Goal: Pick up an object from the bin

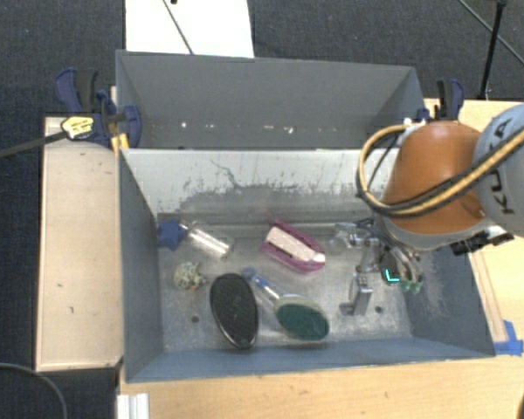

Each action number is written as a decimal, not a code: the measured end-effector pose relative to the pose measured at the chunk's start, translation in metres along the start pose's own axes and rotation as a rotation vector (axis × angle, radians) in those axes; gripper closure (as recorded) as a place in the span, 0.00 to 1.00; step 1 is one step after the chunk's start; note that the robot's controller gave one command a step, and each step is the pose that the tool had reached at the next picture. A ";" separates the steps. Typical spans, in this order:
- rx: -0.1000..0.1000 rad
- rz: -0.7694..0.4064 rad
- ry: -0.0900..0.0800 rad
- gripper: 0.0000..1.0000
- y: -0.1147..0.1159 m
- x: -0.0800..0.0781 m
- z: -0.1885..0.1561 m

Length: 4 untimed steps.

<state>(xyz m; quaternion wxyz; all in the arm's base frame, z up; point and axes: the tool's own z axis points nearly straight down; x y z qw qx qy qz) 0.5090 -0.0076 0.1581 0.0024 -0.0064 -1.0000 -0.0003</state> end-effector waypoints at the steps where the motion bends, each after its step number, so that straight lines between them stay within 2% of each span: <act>1: -0.001 -0.165 -0.003 0.00 0.058 0.024 0.031; 2: -0.001 -0.095 -0.015 0.00 0.059 0.029 0.088; 3: 0.000 -0.097 -0.008 1.00 0.058 0.031 0.088; 4: 0.001 -0.230 -0.017 1.00 0.057 0.003 -0.075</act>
Offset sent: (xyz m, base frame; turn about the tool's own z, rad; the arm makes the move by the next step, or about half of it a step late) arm -0.0230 0.0563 -0.0303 -0.1679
